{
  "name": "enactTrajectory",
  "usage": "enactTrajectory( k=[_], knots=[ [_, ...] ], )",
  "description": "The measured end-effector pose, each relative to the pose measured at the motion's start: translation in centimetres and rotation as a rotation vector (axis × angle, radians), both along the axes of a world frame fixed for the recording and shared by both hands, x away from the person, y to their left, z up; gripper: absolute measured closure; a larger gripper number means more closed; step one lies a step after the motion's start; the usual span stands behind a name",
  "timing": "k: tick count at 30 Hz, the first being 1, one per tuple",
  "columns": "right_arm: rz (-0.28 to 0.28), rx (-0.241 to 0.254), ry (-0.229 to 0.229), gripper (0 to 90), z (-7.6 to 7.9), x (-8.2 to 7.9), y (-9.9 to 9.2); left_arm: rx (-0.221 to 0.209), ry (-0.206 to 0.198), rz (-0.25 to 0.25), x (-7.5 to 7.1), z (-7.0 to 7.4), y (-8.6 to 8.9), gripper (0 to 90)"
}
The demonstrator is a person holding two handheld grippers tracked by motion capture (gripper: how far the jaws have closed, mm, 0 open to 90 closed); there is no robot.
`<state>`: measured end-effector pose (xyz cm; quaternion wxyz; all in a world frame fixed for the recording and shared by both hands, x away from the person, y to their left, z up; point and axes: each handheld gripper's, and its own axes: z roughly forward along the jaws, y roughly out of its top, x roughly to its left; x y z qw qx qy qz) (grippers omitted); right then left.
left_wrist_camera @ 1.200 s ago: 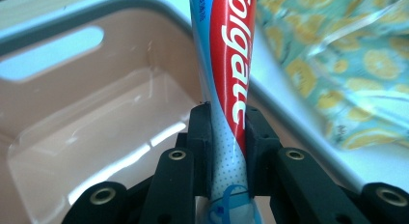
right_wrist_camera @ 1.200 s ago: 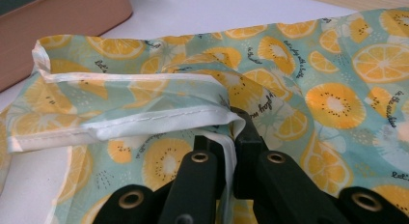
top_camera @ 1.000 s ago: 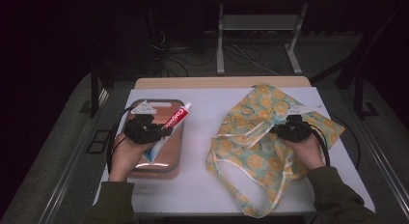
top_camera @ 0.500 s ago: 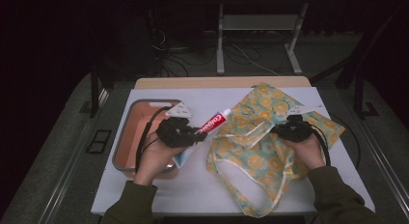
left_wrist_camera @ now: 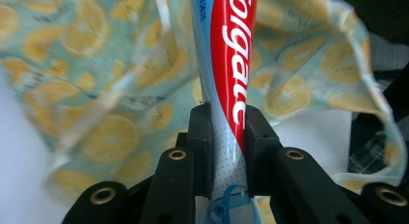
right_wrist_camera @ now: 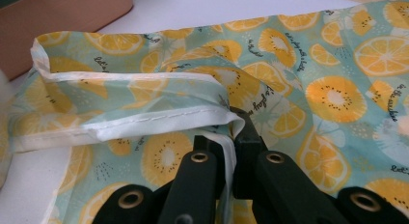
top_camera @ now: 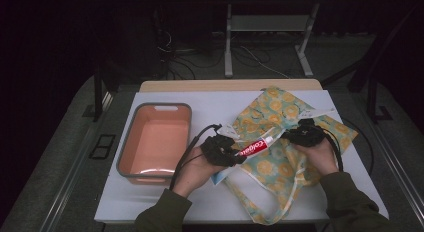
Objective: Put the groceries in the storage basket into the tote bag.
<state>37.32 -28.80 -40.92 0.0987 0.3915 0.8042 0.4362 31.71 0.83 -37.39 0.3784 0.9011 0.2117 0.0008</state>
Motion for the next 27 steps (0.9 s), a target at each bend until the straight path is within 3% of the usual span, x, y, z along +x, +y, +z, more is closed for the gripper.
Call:
enactTrajectory(
  k=[7, 13, 16, 20, 21, 27],
  knots=[
    [0.0, 0.001, 0.002, 88.3, -0.1, 0.0, 0.1, 0.071, 0.023, -0.032, 0.3, -2.9, -2.6, 75.7],
    [0.007, -0.002, 0.004, 88.3, -0.2, 0.0, 0.3, 0.106, 0.022, -0.019, 1.0, -4.9, -4.5, 75.6],
    [0.008, -0.002, 0.004, 88.3, -0.1, -0.1, 0.3, 0.084, 0.032, -0.001, 1.2, -5.3, -4.8, 75.4],
    [0.009, -0.003, 0.004, 88.3, -0.2, -0.1, 0.3, 0.067, 0.015, -0.004, 1.2, -5.6, -4.7, 73.5],
    [0.009, -0.003, 0.004, 88.3, -0.1, -0.1, 0.3, 0.057, 0.017, -0.001, 1.2, -5.7, -4.6, 71.8],
    [0.01, -0.002, 0.003, 88.3, -0.1, -0.2, 0.3, 0.018, -0.012, 0.027, 0.5, -4.4, -3.3, 35.1]
  ],
)
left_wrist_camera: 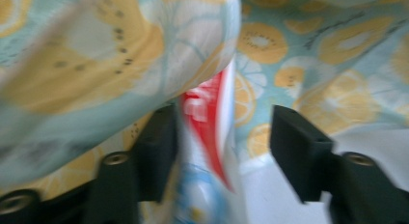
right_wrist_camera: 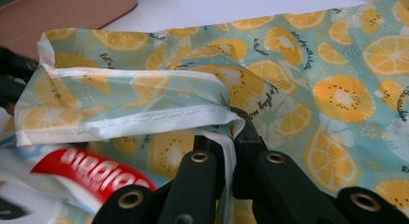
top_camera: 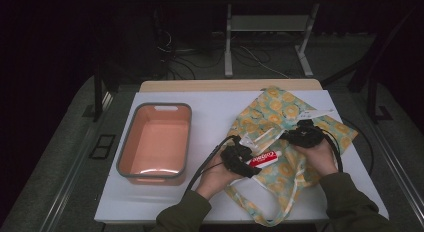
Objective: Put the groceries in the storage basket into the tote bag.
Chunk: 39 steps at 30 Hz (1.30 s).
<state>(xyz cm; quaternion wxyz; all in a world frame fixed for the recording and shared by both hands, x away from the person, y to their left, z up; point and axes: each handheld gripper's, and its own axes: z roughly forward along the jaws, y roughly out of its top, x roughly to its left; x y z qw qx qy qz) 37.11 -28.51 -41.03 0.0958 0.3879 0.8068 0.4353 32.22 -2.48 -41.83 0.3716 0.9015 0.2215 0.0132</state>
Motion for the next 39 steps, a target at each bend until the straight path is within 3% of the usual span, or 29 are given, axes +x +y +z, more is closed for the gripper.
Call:
enactTrajectory(
  k=[2, 6, 11, 17, 21, 25, 27, 30, 35, 39],
  knots=[
    [0.001, -0.004, 0.001, 88.3, 0.0, 0.0, 0.0, -0.015, -0.017, 0.011, -0.6, 0.3, 0.7, 30.2],
    [0.001, -0.001, -0.001, 88.3, 0.0, 0.0, 0.0, 0.003, -0.048, 0.039, -1.7, 0.5, 2.1, 22.5],
    [-0.001, -0.001, -0.002, 88.3, 0.1, 0.0, -0.2, -0.003, -0.052, 0.052, -3.3, 0.2, 3.7, 21.5],
    [0.0, -0.002, -0.002, 88.3, 0.0, 0.0, -0.1, 0.029, -0.043, 0.079, -4.4, -0.8, 5.1, 22.3],
    [0.0, -0.003, -0.002, 88.3, 0.0, 0.0, -0.1, 0.043, -0.019, 0.089, -4.4, -1.3, 5.6, 35.0],
    [-0.003, -0.002, -0.001, 88.3, 0.0, 0.0, -0.1, 0.07, -0.066, 0.101, -4.3, -1.3, 5.7, 55.8],
    [-0.002, -0.002, -0.004, 88.3, 0.0, 0.0, -0.1, 0.069, -0.071, 0.098, -4.3, -1.2, 5.7, 59.8],
    [-0.005, -0.001, -0.005, 88.3, 0.0, 0.0, -0.2, 0.092, -0.115, 0.1, -4.5, -0.7, 5.6, 70.3],
    [-0.005, -0.003, -0.004, 88.3, 0.1, -0.1, -0.1, 0.075, -0.079, 0.095, -4.0, -0.8, 5.7, 86.5],
    [-0.004, -0.004, -0.006, 88.3, 0.1, -0.1, -0.1, 0.071, -0.062, 0.081, -3.9, -0.7, 5.3, 89.0]
  ],
)
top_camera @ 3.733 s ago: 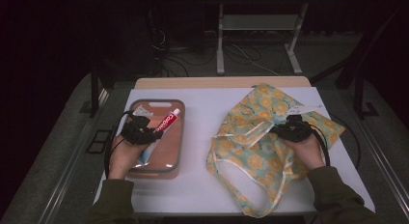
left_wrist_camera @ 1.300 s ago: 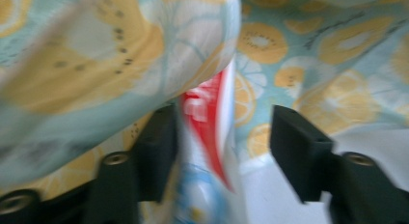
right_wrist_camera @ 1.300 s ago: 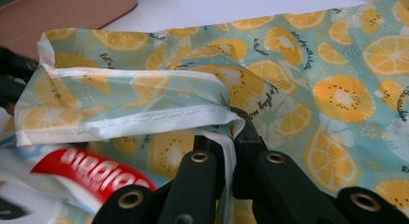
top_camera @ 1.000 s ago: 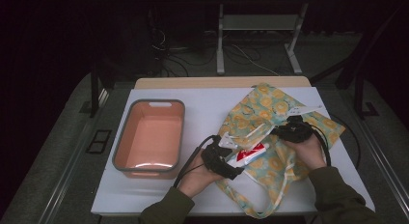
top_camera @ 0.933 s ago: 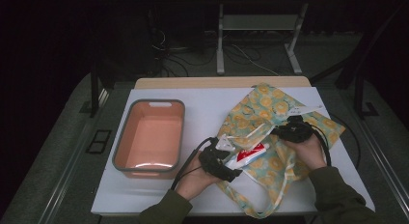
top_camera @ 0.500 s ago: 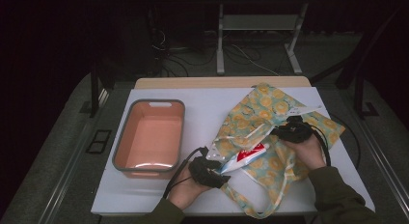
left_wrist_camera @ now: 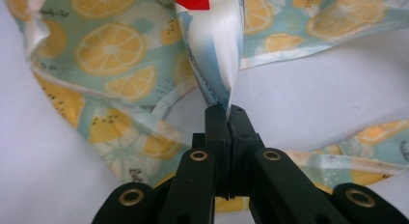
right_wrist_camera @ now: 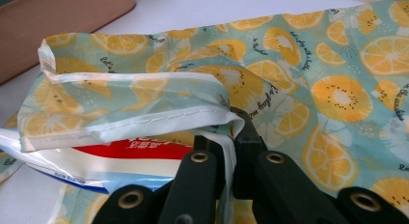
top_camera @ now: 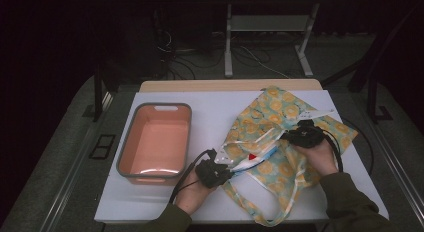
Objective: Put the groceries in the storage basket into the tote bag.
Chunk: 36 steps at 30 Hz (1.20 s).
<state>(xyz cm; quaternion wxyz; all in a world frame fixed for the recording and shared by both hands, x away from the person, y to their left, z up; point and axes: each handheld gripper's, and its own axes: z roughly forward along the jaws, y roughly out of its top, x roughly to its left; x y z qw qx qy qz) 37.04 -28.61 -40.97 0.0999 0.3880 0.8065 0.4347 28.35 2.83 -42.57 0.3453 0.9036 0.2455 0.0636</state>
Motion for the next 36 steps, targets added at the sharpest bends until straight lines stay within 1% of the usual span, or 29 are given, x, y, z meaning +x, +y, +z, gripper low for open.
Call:
enactTrajectory(
  k=[3, 7, 9, 13, 17, 23, 25, 27, 29, 30, 32, 33, 34, 36],
  knots=[
    [-0.001, 0.001, 0.001, 88.3, 0.0, 0.0, 0.0, -0.002, 0.002, -0.004, 0.2, 0.0, -0.4, 89.1],
    [0.0, 0.001, 0.0, 88.3, 0.0, 0.0, 0.0, -0.033, 0.004, -0.004, 0.8, 0.3, -0.8, 89.2],
    [0.0, 0.002, 0.0, 88.3, 0.0, 0.0, 0.0, -0.055, 0.006, 0.0, 1.2, 0.5, -1.1, 89.2],
    [-0.001, 0.004, 0.0, 88.3, 0.0, 0.1, 0.0, -0.076, 0.001, -0.002, 2.1, 0.7, -2.0, 89.3],
    [-0.003, 0.005, 0.002, 88.3, 0.0, 0.1, -0.1, -0.087, -0.008, 0.001, 3.3, 0.6, -3.6, 89.3],
    [-0.004, 0.013, -0.001, 88.3, 0.1, 0.1, -0.3, -0.109, -0.019, 0.013, 5.5, -0.3, -6.8, 89.2],
    [-0.004, 0.014, -0.001, 88.3, 0.1, 0.1, -0.4, -0.104, -0.025, 0.021, 6.2, -0.6, -7.8, 89.2],
    [-0.005, 0.016, -0.002, 88.3, 0.1, 0.1, -0.4, -0.112, -0.022, 0.034, 6.8, -0.9, -8.7, 89.3],
    [-0.005, 0.016, -0.003, 88.3, 0.1, 0.1, -0.5, -0.109, -0.019, 0.036, 7.3, -1.0, -9.5, 89.2],
    [-0.005, 0.018, -0.002, 88.3, 0.1, 0.1, -0.5, -0.107, -0.016, 0.038, 7.5, -1.1, -9.8, 89.2],
    [-0.004, 0.018, -0.002, 88.3, 0.1, 0.1, -0.5, -0.125, -0.005, 0.048, 7.8, -1.2, -10.3, 89.1],
    [-0.004, 0.018, -0.002, 88.3, 0.1, 0.1, -0.5, -0.126, -0.001, 0.051, 7.9, -1.2, -10.4, 89.0],
    [-0.003, 0.018, -0.002, 88.3, 0.2, 0.0, -0.4, -0.131, 0.007, 0.055, 8.0, -1.2, -10.4, 88.9],
    [-0.002, 0.018, -0.004, 88.3, 0.2, 0.0, -0.4, -0.126, 0.008, 0.05, 8.0, -1.1, -10.0, 88.0]
  ],
)
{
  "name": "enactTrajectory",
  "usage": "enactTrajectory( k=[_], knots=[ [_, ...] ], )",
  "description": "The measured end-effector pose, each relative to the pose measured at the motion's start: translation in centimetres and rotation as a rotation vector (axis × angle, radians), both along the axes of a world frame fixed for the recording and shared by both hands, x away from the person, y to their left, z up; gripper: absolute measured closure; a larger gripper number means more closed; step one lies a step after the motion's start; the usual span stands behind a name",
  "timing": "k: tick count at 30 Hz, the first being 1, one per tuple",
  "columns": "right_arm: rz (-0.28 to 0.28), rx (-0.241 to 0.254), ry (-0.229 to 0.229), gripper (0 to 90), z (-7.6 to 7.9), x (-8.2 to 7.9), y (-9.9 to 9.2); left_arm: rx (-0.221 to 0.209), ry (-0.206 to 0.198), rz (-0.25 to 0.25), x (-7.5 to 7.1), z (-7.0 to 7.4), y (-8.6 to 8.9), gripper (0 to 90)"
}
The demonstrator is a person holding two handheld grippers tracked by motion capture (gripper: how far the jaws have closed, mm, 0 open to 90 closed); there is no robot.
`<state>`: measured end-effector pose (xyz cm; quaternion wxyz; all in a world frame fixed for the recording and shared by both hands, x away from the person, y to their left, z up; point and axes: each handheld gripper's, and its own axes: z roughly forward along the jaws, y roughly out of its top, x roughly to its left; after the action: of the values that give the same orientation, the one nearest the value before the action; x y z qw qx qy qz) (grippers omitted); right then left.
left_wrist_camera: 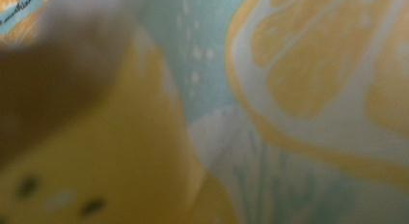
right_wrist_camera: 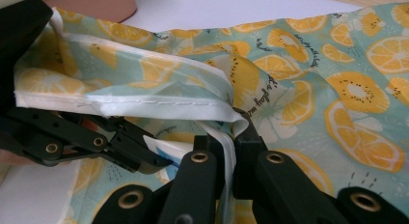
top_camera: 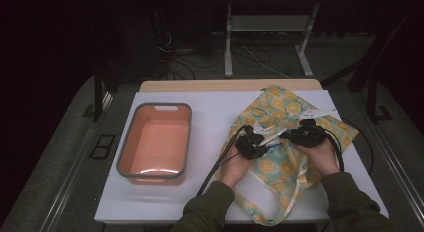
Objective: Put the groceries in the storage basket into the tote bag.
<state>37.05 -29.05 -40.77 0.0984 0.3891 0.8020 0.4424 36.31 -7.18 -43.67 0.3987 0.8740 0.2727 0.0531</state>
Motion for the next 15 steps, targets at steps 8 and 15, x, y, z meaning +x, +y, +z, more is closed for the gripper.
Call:
enactTrajectory(
  k=[8, 15],
  knots=[
    [-0.002, 0.0, -0.001, 88.3, 0.0, 0.0, 0.0, -0.045, -0.027, -0.005, -2.2, 2.2, 3.7, 76.7],
    [0.001, -0.003, -0.001, 88.3, 0.0, -0.1, 0.1, -0.036, -0.079, 0.019, -5.1, 3.2, 7.3, 63.1]
  ],
)
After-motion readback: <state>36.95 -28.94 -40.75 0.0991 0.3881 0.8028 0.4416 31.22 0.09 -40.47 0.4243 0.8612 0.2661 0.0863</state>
